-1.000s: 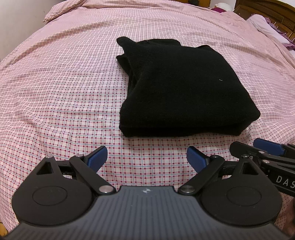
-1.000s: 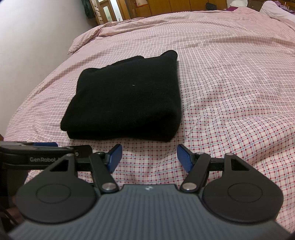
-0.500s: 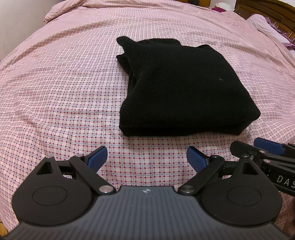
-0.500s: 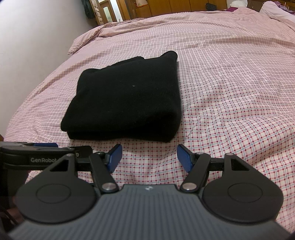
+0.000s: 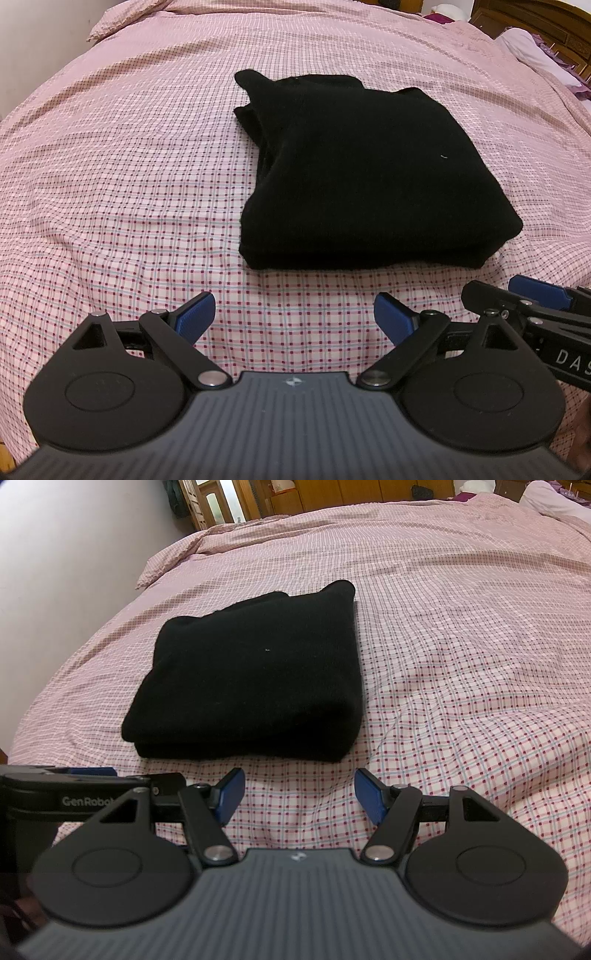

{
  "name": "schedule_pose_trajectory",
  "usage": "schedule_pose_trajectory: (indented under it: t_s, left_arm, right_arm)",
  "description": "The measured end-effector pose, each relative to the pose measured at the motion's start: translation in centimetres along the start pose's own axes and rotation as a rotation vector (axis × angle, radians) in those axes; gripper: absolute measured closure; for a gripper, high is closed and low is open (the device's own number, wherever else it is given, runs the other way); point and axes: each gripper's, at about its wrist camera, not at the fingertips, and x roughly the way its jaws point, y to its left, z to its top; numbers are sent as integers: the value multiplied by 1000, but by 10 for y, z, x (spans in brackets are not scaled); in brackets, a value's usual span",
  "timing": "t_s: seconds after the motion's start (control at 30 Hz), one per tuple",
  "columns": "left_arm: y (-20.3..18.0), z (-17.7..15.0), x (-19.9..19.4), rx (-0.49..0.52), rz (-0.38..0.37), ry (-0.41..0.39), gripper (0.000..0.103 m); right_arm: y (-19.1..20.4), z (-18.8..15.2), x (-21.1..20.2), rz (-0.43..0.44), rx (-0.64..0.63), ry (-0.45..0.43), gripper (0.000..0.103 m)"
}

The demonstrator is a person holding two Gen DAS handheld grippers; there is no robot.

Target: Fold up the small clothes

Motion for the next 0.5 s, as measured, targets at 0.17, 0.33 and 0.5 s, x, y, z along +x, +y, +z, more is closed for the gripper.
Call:
schedule_pose_trajectory:
  t_s: [0.17,0.33,0.5]
  left_arm:
    - [-1,0,-1,1,-1,-3,8]
    - [-1,0,-2,1,-1,-2,8]
    - [-1,0,-1,1,-1,-2,8]
  right_arm:
    - [0,0,0,0,-1,-2,35]
    - [0,1,0,0,-1,-3,35]
    - [0,0,-1,0,-1,-2,35]
